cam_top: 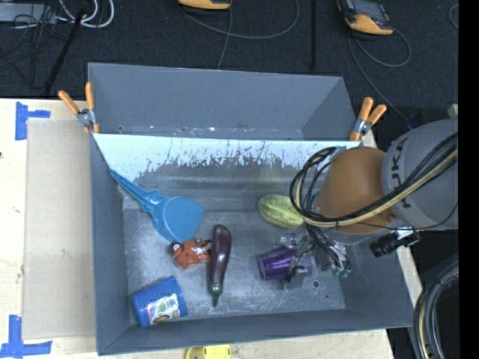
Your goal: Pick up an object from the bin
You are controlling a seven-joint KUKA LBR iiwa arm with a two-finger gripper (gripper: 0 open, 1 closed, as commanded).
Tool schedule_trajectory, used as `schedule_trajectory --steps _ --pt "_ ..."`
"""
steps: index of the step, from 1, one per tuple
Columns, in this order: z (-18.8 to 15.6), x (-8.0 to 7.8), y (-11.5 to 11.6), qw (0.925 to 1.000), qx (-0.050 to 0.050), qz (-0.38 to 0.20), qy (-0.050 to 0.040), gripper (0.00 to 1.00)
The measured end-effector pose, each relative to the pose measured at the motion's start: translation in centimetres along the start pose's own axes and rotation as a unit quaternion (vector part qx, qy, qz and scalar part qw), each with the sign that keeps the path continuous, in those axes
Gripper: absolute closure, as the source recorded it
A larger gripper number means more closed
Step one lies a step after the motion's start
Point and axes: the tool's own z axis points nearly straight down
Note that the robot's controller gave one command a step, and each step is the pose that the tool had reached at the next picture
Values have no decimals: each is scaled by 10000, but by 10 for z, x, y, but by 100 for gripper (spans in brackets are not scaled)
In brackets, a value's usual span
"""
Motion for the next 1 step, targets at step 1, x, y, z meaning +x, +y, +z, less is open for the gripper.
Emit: schedule_trajectory --steps 1 --pt "0 0 0 10000 0 -2 0 100"
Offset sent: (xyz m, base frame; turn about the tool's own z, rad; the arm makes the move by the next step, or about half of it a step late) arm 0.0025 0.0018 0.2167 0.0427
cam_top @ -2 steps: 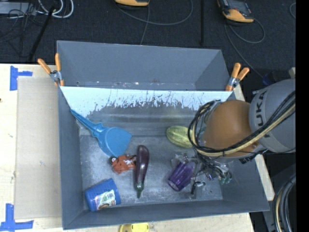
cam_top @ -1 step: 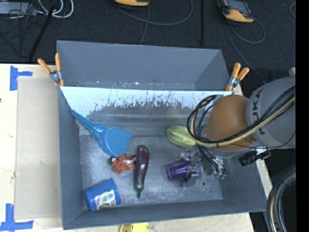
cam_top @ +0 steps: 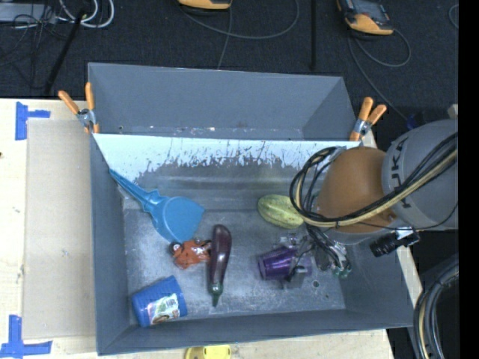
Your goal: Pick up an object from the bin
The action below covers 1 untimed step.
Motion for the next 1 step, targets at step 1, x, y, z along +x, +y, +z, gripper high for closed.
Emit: schedule_trajectory --steps 1 --pt "-203 -3 1 9998 -1 191 14 100"
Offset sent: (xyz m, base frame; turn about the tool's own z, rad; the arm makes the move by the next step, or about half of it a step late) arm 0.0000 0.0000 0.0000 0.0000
